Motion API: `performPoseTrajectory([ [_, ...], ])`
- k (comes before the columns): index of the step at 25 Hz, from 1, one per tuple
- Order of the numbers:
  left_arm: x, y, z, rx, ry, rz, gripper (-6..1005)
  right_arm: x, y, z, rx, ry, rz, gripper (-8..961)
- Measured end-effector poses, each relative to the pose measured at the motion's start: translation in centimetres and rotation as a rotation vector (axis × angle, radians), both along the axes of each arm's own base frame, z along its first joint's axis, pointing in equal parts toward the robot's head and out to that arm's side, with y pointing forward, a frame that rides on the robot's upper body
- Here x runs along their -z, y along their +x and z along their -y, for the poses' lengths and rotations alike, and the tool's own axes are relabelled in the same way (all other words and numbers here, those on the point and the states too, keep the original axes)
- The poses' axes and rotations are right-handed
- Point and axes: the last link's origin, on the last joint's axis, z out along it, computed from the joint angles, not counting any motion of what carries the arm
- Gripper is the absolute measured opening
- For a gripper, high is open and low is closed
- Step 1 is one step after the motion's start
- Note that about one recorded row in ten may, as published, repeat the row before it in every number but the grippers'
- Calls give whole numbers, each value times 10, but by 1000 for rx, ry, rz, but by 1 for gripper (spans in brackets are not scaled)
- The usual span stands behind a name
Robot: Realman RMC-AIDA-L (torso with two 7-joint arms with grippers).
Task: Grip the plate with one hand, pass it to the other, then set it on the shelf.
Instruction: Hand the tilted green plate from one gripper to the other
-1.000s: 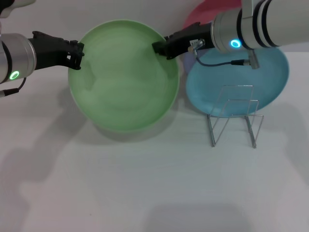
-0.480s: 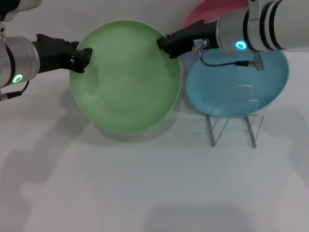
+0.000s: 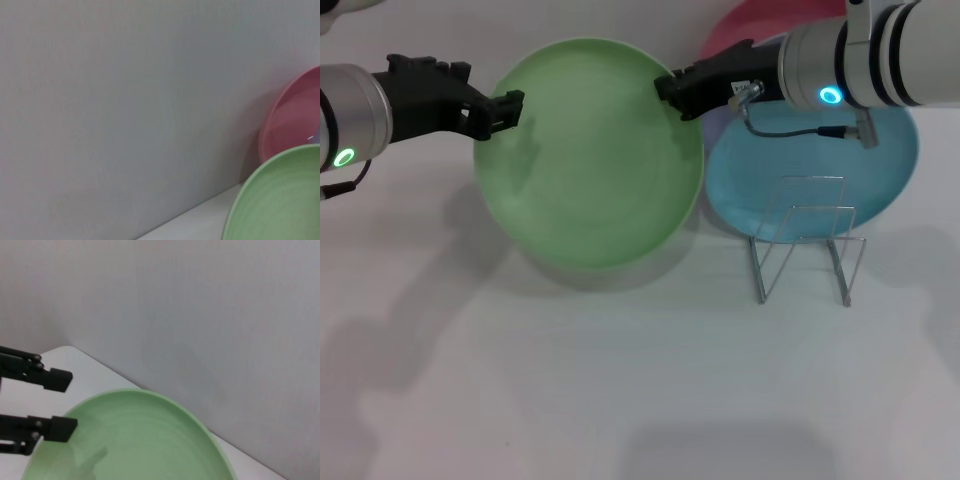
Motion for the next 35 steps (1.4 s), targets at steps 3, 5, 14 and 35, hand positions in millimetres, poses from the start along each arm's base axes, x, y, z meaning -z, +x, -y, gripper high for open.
performPoseTrajectory([
  [3,-3,2,3,10,9,2,618,-2,1,0,-3,6,1,30],
  [5,-6,3,5,16,21,3,618,-4,2,1,-6,13,1,30],
  [14,-29,-4,10,65,192,29,617,-33,-7,15,-164,136,12,31],
  [35,-11,-77,19,190,672,173,615,-64,104,94,-466,426,-211,31],
])
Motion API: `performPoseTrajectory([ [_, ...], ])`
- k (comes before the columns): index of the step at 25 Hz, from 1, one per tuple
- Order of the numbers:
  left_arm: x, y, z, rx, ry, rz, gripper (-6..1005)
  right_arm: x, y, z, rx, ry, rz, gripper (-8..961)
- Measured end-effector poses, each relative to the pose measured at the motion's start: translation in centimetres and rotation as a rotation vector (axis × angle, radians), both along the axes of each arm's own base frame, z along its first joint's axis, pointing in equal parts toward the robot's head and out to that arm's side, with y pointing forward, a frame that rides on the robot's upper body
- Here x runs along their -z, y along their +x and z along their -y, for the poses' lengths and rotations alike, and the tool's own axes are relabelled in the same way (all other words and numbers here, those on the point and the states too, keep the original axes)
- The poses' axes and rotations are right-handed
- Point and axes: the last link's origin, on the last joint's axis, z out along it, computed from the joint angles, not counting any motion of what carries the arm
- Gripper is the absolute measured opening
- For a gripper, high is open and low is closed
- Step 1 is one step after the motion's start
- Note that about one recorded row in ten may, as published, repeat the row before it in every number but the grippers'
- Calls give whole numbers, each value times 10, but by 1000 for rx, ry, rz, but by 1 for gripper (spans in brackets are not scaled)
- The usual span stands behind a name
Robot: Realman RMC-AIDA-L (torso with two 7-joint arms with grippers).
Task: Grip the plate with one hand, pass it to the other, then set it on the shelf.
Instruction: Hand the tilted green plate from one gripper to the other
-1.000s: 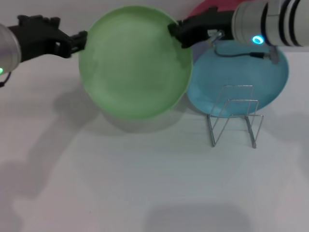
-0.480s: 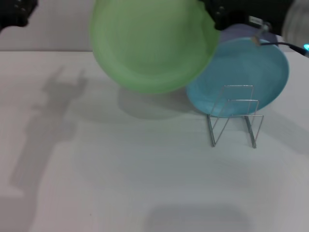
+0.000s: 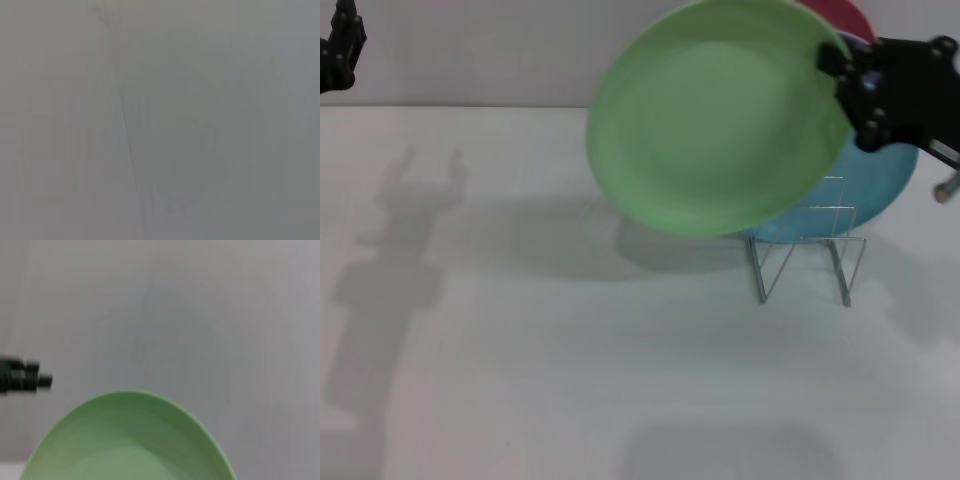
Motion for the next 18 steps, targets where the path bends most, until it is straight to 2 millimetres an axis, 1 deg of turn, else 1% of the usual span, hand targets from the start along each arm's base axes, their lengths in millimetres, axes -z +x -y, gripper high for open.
performPoseTrajectory([
  [1,1,-2,-1,-3,0,3,615,-3,9,5,-10,-1,-47,31],
  [2,2,-3,-1,-3,-1,5,615,-5,14,8,-16,-1,-65,31],
  [3,3,-3,-2,-3,-2,5,615,-5,14,8,-16,-1,-65,31],
  [5,6,-4,-3,-5,-7,5,615,-8,22,14,-39,7,-79,31],
  [7,8,-5,-4,-9,-12,5,615,-9,34,23,-82,40,-74,31],
  [8,9,-6,-5,-10,-15,5,615,-9,34,23,-82,40,-74,31],
  [12,14,-6,-5,-11,-31,1,614,-13,50,34,-138,101,-65,30],
  [15,20,-5,-5,-7,-47,-3,614,-17,59,39,-169,144,-79,30],
  [18,24,-6,-6,-9,-59,-5,614,-19,60,40,-196,169,-77,31],
])
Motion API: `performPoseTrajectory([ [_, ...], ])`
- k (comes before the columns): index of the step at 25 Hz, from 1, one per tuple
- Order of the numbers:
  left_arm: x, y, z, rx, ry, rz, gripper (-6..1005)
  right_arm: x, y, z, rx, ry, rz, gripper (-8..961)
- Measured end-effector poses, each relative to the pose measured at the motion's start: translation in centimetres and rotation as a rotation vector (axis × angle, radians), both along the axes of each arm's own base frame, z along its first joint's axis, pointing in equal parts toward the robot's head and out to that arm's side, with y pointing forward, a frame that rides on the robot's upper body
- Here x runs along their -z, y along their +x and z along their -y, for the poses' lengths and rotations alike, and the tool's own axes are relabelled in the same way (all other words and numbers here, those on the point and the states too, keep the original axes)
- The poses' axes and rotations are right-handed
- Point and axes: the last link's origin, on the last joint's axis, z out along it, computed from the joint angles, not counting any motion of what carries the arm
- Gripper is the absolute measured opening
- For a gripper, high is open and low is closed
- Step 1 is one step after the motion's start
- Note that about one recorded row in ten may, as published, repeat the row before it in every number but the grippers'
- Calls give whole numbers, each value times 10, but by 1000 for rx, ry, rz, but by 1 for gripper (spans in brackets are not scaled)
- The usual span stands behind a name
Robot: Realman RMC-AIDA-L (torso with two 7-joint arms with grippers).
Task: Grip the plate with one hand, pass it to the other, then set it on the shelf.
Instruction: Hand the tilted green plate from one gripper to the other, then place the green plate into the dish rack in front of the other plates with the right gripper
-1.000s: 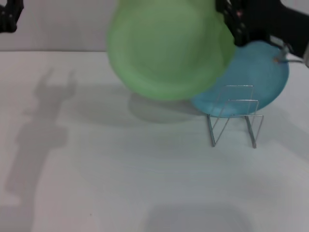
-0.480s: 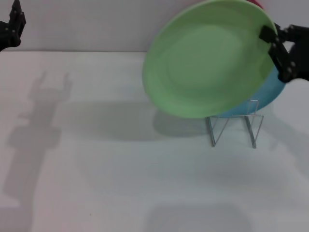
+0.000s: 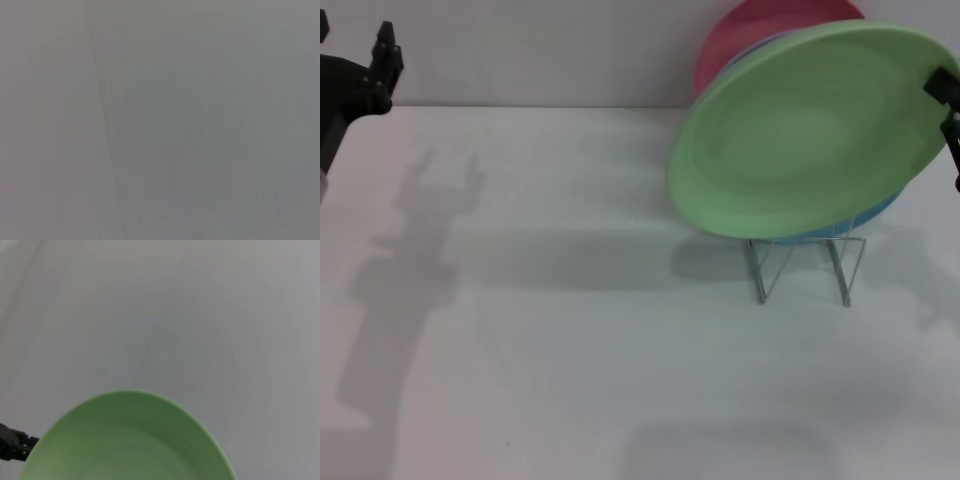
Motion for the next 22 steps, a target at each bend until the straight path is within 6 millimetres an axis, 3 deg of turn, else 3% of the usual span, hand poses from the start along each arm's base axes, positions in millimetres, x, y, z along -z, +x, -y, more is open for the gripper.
performPoseTrajectory([
  [22,15,-1,0,-2,-48,13,612,-21,22,5,45,122,57,30],
])
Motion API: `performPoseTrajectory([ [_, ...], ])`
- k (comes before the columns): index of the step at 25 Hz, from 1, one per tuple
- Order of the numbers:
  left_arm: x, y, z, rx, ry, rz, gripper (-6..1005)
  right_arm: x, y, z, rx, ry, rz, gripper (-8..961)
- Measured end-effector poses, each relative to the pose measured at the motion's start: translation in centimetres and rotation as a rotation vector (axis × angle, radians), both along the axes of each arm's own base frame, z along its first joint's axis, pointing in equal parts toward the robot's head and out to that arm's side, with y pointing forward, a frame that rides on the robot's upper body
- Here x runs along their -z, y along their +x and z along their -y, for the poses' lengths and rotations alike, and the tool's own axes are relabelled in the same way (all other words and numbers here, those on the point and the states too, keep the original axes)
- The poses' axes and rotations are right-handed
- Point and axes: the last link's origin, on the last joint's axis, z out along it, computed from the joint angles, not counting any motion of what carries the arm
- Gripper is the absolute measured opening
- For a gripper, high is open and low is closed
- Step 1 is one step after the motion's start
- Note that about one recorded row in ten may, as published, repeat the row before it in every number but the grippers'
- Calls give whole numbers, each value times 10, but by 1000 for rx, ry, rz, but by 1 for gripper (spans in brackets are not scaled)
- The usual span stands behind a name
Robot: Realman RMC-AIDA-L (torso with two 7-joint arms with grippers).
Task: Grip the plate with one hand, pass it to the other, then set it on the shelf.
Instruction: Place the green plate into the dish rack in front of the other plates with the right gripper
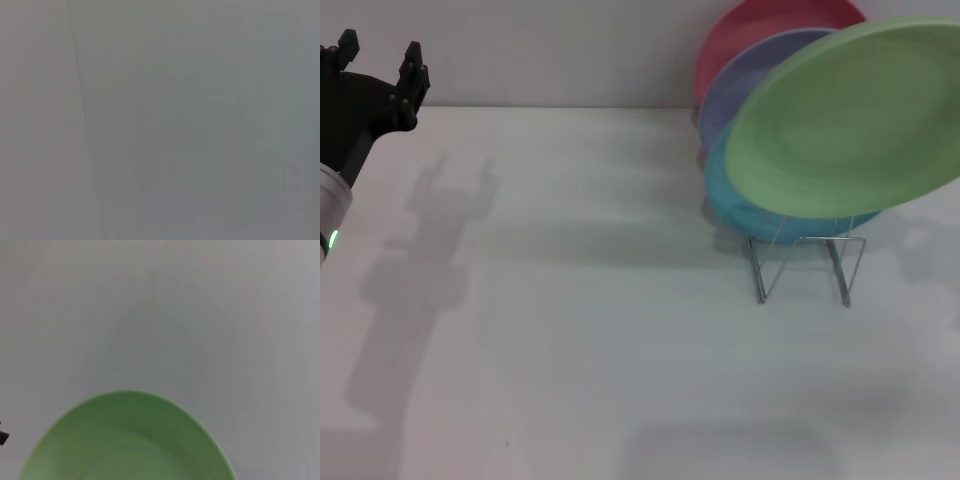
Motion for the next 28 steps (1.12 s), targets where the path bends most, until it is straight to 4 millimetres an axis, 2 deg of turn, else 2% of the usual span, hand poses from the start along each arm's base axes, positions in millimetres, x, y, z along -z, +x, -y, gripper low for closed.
performPoseTrajectory([
  [6,4,1,-3,4,-13,-9,612,1,8,-1,26,7,9,30],
  [17,8,4,-10,12,-27,-21,611,4,9,-6,26,9,26,31],
  [28,9,2,-12,9,-31,-26,610,17,15,-8,53,-6,29,30],
])
